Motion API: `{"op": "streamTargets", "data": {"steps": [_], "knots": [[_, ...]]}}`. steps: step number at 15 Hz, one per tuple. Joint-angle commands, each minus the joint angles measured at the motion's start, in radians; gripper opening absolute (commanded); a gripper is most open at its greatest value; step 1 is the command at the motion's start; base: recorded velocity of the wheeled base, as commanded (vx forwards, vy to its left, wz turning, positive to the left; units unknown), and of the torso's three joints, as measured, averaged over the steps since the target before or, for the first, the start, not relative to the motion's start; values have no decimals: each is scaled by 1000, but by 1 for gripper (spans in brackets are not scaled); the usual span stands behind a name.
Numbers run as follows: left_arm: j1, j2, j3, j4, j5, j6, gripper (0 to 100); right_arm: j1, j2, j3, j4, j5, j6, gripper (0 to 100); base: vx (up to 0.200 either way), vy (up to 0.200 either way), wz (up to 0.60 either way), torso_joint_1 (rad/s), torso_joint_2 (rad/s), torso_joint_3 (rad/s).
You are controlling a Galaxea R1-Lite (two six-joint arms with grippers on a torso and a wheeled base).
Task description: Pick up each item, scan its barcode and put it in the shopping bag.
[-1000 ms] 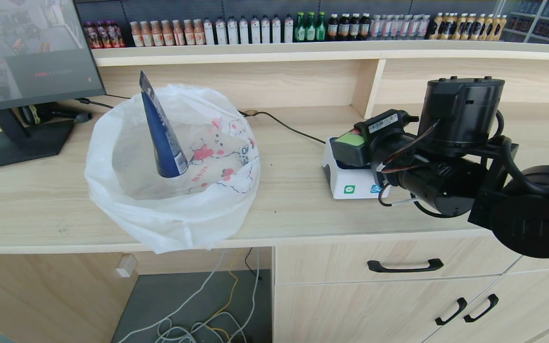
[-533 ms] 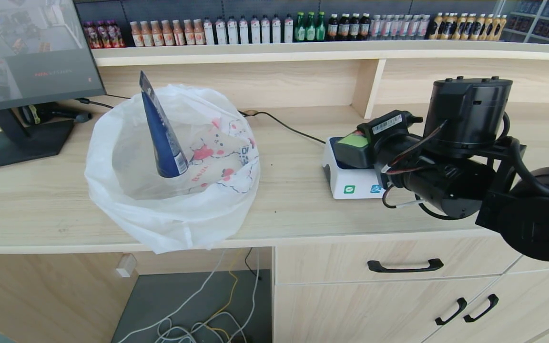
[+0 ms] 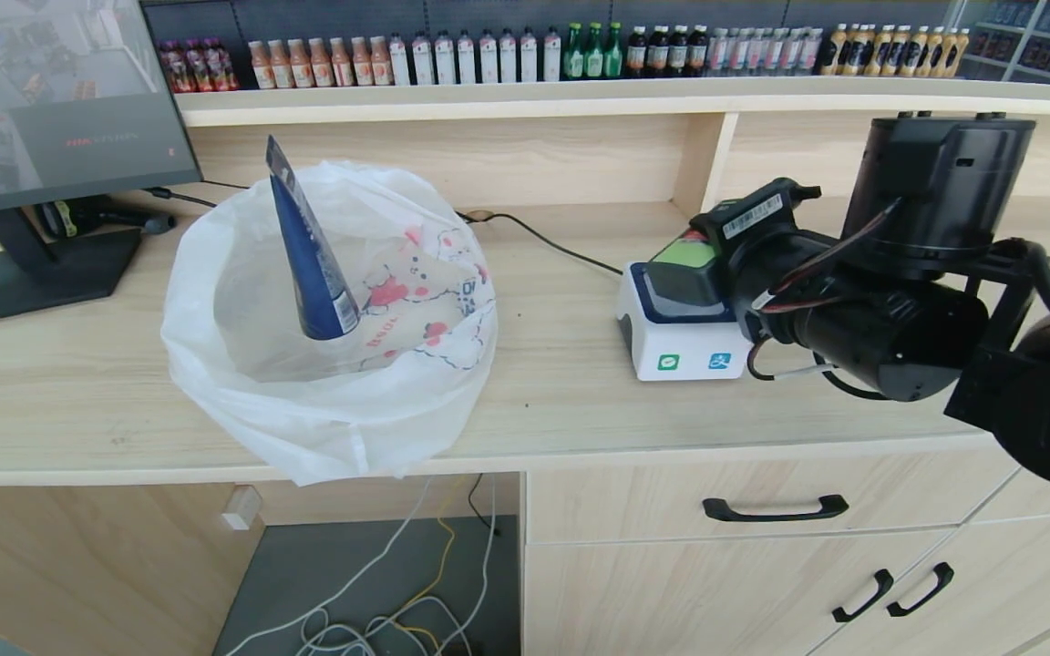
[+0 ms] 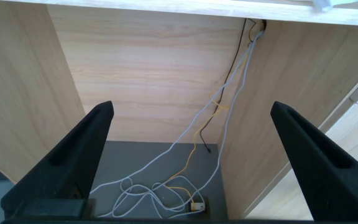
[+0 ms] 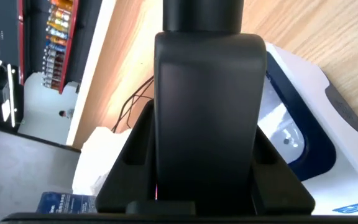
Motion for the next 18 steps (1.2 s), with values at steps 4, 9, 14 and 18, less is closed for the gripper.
{"op": "streamTargets", "data": {"steps": [4,9,14,18], "knots": [[0,0,0,0,0,1,100,30,-81,-23,-3,21,-143,0,0,0,0,0,0,0],[0,0,0,0,0,0,100,111,-135,-39,-32,26,-493,0,0,0,0,0,0,0],[0,0,0,0,0,1,100,113,-78,-26,-344,60,-912,0,0,0,0,0,0,0],[0,0,0,0,0,1,100,82,-24,27,-529,113,-1022,0,0,0,0,0,0,0]]}}
